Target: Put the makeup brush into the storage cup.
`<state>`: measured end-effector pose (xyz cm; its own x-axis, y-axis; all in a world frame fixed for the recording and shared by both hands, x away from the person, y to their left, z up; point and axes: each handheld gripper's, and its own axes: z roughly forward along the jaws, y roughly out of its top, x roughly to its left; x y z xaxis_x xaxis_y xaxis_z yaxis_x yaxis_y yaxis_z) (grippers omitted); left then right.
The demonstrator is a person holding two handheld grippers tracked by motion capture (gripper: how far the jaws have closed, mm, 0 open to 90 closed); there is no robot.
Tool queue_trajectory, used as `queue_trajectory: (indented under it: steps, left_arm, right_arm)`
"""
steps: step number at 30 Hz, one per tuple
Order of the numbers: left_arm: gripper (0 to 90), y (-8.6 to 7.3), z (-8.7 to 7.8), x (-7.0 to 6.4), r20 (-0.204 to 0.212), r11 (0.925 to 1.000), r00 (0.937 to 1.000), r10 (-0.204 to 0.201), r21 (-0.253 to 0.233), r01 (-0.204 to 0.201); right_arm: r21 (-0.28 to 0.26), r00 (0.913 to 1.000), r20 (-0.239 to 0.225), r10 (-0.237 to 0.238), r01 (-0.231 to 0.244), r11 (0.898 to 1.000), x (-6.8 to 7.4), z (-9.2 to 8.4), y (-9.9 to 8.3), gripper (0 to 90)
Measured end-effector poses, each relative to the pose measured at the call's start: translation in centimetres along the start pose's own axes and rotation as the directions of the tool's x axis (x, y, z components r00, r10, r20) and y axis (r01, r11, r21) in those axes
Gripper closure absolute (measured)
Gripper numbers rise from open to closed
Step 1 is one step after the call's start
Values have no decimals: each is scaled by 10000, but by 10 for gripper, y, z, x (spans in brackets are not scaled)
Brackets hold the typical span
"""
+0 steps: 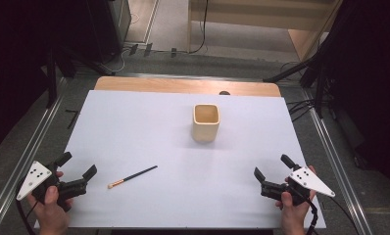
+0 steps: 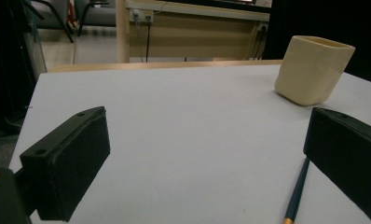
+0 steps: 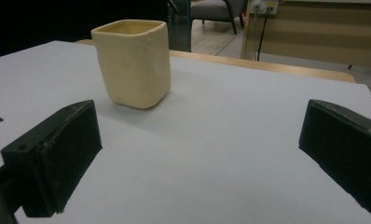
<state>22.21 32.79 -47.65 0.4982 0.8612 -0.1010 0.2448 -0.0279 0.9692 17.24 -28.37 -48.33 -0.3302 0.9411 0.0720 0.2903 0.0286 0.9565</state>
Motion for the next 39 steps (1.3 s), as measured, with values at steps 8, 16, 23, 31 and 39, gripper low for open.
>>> queue_trajectory:
  steps: [8,16,23,31,39]
  left_arm:
    - [6,9,5,-7,238,10000,9997,23,-79,-21]
    - [6,18,12,-12,415,9998,9991,130,-142,-124]
    - [6,26,20,-21,661,9996,9974,273,-27,-272]
    - [6,35,36,-27,1139,9984,9923,487,221,-515]
    - [6,41,55,-39,1658,9975,9846,559,327,-621]
  right_arm:
    - [-67,10000,0,-14,14,10000,0,-1,1,0]
    - [-64,10000,-58,-18,18,10000,1,0,1,0]
    - [-19,9998,-169,-53,53,10000,2,1,1,0]
    - [62,9996,-253,-139,140,9999,5,3,1,0]
    - [95,9996,-232,-134,136,9999,5,3,0,0]
